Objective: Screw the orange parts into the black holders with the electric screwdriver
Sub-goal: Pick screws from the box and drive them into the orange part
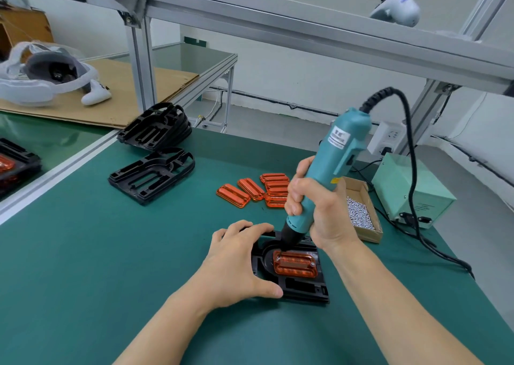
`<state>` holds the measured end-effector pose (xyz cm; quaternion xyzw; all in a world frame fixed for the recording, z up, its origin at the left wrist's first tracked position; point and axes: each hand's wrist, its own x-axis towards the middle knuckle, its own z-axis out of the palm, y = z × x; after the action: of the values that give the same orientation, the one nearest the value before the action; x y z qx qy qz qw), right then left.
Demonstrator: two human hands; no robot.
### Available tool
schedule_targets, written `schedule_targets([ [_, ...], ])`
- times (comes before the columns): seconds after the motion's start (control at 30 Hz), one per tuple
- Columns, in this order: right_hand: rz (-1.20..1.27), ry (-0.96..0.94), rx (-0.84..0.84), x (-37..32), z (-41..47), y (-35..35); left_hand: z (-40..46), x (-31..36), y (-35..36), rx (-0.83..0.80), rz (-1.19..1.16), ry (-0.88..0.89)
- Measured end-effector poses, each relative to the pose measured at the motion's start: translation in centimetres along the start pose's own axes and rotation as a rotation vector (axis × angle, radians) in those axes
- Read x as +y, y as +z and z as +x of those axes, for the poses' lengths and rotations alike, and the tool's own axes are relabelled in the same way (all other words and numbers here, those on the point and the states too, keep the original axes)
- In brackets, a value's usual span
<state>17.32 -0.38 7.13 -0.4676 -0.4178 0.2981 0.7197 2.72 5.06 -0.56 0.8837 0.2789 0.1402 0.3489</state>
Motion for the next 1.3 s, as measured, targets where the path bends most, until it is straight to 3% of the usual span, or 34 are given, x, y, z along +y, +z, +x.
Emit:
schedule_targets([
  [0.2, -0.034, 0.061, -0.227, -0.2, 0.5, 0.5, 0.0, 0.1, -0.1, -0.005, -0.003, -0.006],
  [0.43, 0.006, 0.022, -0.165, 0.0, 0.0, -0.3, 0.1, 0.0, -0.1, -0.016, -0.011, -0.017],
  [0.83, -0.072, -0.030, -0.301, -0.2, -0.4, -0.2, 0.2, -0.2, 0.0, -0.016, -0.016, -0.026],
  [0.97, -0.006, -0.024, -0.213, -0.1, -0.5, -0.5, 0.1, -0.2, -0.1, -0.019, -0.018, -0.033],
  [1.13, 0.156, -0.042, 0.026, -1.6, -0.1, -1.8, 0.0, 0.0, -0.2, -0.024, -0.024, -0.037],
  [1.3, 0.083, -0.108, 0.268, -3.8, 0.1, -4.8, -0.2, -0.2, -0.2, -0.022, -0.032, -0.035],
])
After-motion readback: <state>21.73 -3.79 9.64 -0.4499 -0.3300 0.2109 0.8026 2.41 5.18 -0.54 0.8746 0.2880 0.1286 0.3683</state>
